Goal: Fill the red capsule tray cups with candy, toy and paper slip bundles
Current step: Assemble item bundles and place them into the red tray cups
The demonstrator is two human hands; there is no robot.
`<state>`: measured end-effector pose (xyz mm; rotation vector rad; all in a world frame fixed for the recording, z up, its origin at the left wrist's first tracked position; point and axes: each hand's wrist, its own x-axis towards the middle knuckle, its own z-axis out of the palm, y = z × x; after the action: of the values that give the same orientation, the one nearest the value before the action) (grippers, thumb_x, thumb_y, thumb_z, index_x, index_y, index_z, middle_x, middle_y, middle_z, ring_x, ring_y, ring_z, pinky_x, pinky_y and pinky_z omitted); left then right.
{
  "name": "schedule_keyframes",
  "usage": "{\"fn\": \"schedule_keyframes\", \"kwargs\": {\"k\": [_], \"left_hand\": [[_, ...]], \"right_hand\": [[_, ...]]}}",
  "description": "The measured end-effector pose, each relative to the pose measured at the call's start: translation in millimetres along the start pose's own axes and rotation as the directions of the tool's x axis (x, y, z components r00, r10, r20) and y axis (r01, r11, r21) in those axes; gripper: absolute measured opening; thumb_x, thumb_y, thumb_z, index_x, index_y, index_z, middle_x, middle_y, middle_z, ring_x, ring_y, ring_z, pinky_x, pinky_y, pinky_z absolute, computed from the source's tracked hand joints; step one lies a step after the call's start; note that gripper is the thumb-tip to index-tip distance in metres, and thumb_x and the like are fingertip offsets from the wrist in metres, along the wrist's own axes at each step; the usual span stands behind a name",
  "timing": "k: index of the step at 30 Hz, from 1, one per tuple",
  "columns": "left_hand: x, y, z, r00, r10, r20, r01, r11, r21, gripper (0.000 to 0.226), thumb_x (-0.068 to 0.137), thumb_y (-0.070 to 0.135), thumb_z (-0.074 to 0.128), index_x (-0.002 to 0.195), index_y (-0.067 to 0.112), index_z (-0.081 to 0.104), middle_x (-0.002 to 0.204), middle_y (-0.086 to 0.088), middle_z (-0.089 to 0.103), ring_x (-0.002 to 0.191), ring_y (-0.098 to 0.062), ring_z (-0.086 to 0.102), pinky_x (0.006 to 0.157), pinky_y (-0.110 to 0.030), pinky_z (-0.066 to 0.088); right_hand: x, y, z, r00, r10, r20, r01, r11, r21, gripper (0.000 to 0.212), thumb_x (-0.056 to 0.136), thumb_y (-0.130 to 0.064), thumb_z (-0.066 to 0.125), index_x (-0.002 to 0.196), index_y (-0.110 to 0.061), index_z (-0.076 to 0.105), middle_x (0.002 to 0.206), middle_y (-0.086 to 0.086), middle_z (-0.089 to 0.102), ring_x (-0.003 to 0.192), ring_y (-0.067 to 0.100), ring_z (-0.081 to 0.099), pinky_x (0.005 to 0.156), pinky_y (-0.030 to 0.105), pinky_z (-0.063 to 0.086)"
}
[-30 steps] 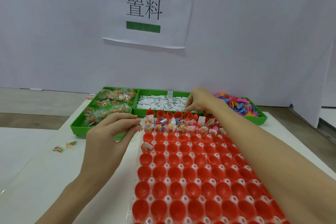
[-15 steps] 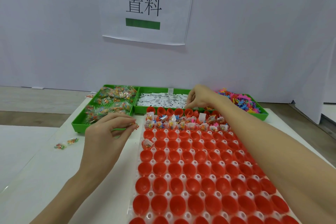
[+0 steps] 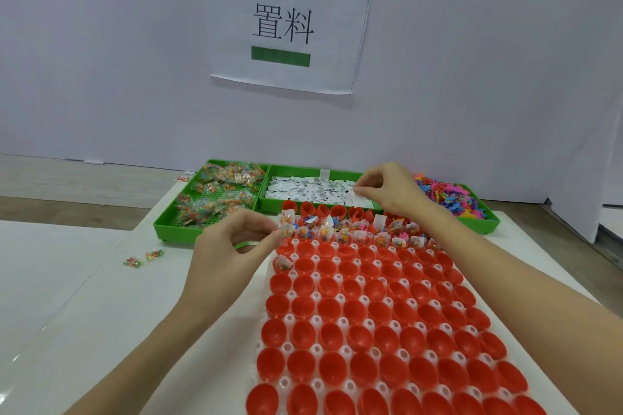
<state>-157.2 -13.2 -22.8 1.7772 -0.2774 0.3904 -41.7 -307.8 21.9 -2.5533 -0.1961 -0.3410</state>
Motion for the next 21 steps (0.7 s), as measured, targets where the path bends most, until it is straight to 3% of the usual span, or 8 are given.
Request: {"fn": "schedule_keyframes", "kwargs": {"k": [4, 7, 13, 21], "left_hand": [[-2, 1, 1, 1.000, -0.015, 0.025, 0.015, 1.000, 0.012, 0.010, 0.083, 0.016, 0.084, 0.084, 0.020, 0.074, 0.084, 0.006, 0.077, 0.079, -0.009, 0.074, 0.078, -0.026, 0.060], [-1, 0, 0, 0.999, -0.028, 0.016, 0.028, 1.000, 0.010, 0.010, 0.082, 0.018, 0.084, 0.083, 0.020, 0.075, 0.082, 0.005, 0.077, 0.078, -0.011, 0.074, 0.078, -0.025, 0.060], [3, -2, -3, 1.000, -0.014, 0.004, 0.014, 0.999, 0.045, 0.010, 0.082, 0.019, 0.084, 0.083, 0.023, 0.075, 0.082, 0.008, 0.077, 0.078, -0.007, 0.074, 0.076, -0.021, 0.059], [2, -2, -3, 1.000, -0.011, 0.014, 0.010, 0.999, 0.052, 0.010, 0.082, 0.018, 0.084, 0.083, 0.022, 0.075, 0.081, 0.008, 0.077, 0.076, -0.008, 0.074, 0.073, -0.019, 0.059]], "right_hand": [[2, 7, 1, 0.997, 0.051, -0.063, -0.054, 0.997, -0.046, 0.013, 0.094, -0.016, 0.072, 0.102, -0.007, 0.079, 0.098, 0.009, 0.076, 0.089, 0.018, 0.066, 0.077, 0.026, 0.046], [4, 14, 2, 0.990, 0.079, -0.120, -0.088, 0.993, -0.074, 0.012, 0.094, -0.014, 0.072, 0.100, -0.005, 0.078, 0.097, 0.011, 0.075, 0.086, 0.019, 0.064, 0.077, 0.027, 0.045], [1, 23, 4, 0.986, 0.073, -0.148, -0.091, 0.988, -0.123, 0.012, 0.092, -0.012, 0.073, 0.101, -0.009, 0.081, 0.099, 0.009, 0.078, 0.094, 0.021, 0.071, 0.089, 0.034, 0.056], [0, 21, 1, 0.992, 0.084, -0.099, -0.098, 0.985, -0.144, 0.014, 0.094, -0.008, 0.069, 0.105, -0.006, 0.077, 0.101, 0.010, 0.075, 0.087, 0.015, 0.063, 0.081, 0.025, 0.049]]}}
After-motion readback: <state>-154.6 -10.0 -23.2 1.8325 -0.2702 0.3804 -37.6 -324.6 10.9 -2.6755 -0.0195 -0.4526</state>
